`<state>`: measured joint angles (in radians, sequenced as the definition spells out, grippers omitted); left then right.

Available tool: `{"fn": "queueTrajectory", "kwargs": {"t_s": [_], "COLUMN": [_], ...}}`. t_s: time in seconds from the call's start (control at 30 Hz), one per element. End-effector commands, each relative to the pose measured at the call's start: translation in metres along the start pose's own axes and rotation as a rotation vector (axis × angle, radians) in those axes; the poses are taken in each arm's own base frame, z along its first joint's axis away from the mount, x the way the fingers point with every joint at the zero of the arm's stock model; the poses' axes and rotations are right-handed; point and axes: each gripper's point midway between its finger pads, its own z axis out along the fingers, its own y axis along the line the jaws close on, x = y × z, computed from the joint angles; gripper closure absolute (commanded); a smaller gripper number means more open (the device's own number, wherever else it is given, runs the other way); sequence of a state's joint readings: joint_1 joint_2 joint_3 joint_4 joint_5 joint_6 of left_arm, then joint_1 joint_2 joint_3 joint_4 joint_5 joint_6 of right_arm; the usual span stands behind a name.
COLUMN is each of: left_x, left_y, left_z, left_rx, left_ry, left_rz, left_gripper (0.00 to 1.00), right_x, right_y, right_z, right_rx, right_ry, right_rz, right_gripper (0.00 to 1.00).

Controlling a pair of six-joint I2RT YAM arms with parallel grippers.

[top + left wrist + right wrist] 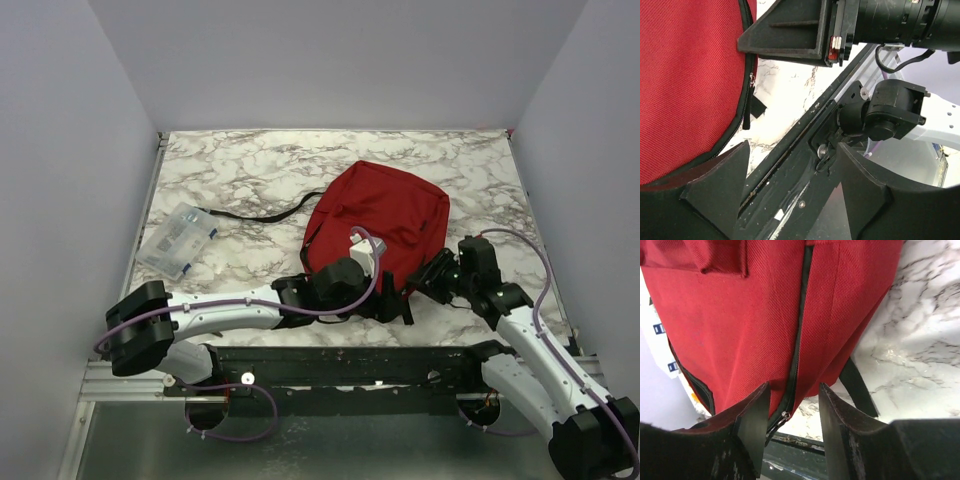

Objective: Pack the student bag
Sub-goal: Zip the student bag at the center of the board.

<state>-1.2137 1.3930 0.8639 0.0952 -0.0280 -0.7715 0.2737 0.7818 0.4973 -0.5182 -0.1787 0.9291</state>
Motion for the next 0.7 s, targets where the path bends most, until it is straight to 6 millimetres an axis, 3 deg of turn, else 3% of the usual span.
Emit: {"fn": "queueTrajectory", "kwargs": {"t_s": [0.0,0.17,0.4,0.67], "left_x": [-0.006,0.001,0.012,0.010], "left_y": [0.001,0.011,0.022,0.026], "left_z": [0.006,0.014,0.029,0.040], "left_rx": [-0.026,-0.060,-0.097,-0.127], "left_ry": [-0.041,-0.029,0.007,0.012], "left_rz": [0.003,0.021,0.025,0.051], "left_gripper": [0.26,0.27,0.35,0.36], "right_x": [0.007,0.004,0.003,0.000], "right_y": [0.022,0.021,0.028,0.033], "right_z": [0.005,0.010,0.010,0.003], "right_rx": [-0.151,-0.156,-0.173,-0.194], "right_ry": [0.026,0.006,0.022,0.003], "right_rz": [0.044,0.068,0.071,0.066], "right_gripper": [0.52,0.59,0.94,0.96]}}
